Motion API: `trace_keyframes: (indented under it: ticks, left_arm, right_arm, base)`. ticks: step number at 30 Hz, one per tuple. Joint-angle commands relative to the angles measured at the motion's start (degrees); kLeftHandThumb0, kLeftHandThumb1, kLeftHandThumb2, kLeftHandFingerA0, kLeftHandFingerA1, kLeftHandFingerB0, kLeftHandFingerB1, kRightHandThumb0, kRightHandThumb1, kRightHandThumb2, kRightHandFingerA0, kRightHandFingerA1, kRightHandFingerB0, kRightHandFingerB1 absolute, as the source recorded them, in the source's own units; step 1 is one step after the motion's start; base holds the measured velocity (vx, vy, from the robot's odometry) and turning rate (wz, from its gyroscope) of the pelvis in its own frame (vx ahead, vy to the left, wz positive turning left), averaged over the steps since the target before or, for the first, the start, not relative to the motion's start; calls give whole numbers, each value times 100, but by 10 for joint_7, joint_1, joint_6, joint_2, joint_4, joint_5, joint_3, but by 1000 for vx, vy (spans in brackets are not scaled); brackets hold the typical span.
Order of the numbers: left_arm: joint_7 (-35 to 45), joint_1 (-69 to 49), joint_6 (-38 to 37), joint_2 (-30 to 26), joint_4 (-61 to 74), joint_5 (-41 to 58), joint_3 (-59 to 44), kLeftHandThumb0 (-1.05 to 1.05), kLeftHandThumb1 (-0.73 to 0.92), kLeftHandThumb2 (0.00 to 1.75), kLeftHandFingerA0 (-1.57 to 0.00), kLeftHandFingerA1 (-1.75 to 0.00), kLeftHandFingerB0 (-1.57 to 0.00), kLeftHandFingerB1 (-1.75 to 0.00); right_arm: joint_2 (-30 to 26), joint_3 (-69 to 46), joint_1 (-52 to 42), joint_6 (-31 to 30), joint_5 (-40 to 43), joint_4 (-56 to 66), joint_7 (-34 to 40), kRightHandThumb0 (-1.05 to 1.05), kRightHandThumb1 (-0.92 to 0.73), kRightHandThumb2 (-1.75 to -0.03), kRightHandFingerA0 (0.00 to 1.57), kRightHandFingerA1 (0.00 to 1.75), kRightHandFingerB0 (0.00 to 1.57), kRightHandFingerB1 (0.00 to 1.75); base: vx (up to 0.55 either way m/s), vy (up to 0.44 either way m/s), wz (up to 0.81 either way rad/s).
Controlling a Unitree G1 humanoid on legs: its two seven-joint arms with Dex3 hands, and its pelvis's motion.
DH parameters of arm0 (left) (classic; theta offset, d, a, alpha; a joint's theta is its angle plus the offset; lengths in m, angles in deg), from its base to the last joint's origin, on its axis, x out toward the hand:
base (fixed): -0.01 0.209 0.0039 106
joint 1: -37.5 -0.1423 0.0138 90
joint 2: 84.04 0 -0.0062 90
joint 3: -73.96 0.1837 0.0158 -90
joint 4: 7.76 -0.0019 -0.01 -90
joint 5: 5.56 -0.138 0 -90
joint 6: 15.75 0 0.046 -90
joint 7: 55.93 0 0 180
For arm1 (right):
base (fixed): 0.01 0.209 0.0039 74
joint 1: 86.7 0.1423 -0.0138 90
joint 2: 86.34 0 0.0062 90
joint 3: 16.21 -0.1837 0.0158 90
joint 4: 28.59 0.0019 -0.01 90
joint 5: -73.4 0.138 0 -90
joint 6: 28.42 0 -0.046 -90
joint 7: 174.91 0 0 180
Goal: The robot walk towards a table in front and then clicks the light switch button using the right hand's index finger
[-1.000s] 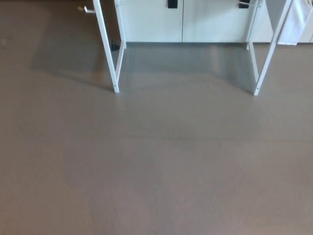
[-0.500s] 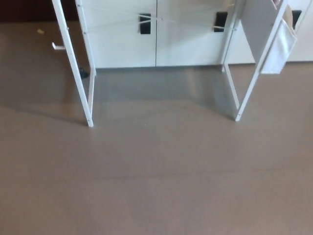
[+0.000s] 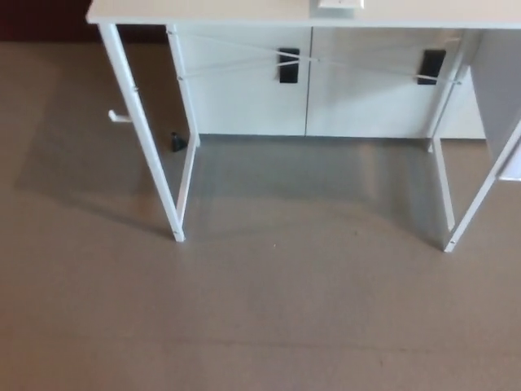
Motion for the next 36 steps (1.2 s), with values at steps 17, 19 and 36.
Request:
trace_keyframes:
  ticks: [17, 19, 36]
  left_arm:
    - [0, -4, -19, -5, -3, -20, 5, -11, 52, 93, -25, -55, -16, -50]
    - [-2, -5, -14, -2, 2, -19, 7, -10, 51, 92, -25, -55, -17, -50]
    - [-12, -17, -17, -1, 23, -36, 28, -9, 51, 92, -27, -56, -19, -51]
  right_arm:
    - [-6, 9, -5, 3, -5, -2, 9, -63, -50, -57, 73, 51, 56, 40]
    - [-7, 11, -5, 8, -7, -3, 10, -64, -50, -57, 73, 50, 56, 40]
    - [-14, 24, -6, 22, -23, -4, 19, -64, -52, -57, 76, 52, 58, 40]
  base:
    - [225, 94, 1]
    - [115, -117, 10]
    - [184, 4, -11]
